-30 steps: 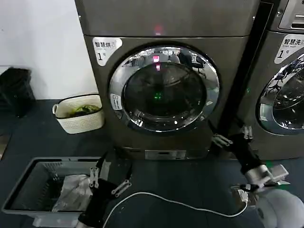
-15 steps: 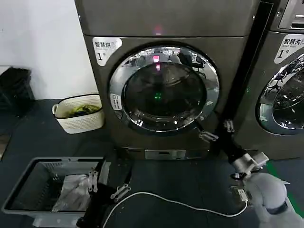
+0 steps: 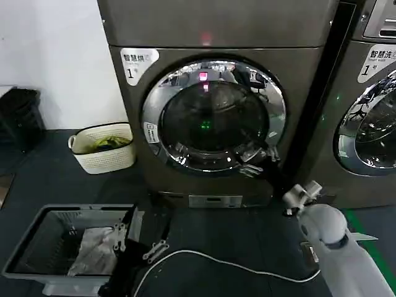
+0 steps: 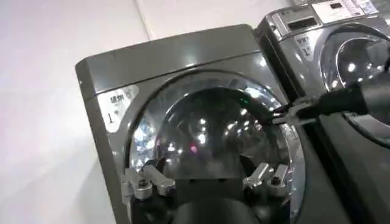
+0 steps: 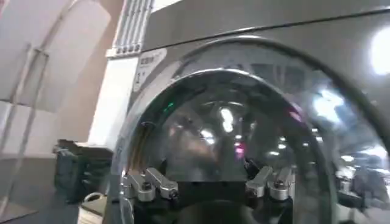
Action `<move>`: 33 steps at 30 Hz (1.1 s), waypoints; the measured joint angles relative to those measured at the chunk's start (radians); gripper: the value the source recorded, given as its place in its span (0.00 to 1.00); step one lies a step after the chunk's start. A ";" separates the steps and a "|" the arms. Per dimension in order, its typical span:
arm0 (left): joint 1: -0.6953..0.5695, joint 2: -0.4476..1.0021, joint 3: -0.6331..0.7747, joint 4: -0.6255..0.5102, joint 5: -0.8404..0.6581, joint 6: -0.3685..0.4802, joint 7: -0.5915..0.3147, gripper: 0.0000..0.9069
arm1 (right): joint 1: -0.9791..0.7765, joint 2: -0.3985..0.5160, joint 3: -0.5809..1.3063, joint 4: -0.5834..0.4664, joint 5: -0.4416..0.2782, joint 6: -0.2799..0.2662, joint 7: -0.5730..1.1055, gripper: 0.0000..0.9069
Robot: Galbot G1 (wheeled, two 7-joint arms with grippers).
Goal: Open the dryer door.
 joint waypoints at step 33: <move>0.006 -0.021 -0.034 0.002 0.011 -0.002 0.002 1.00 | 0.331 0.112 -0.320 -0.233 -0.001 0.051 -0.019 1.00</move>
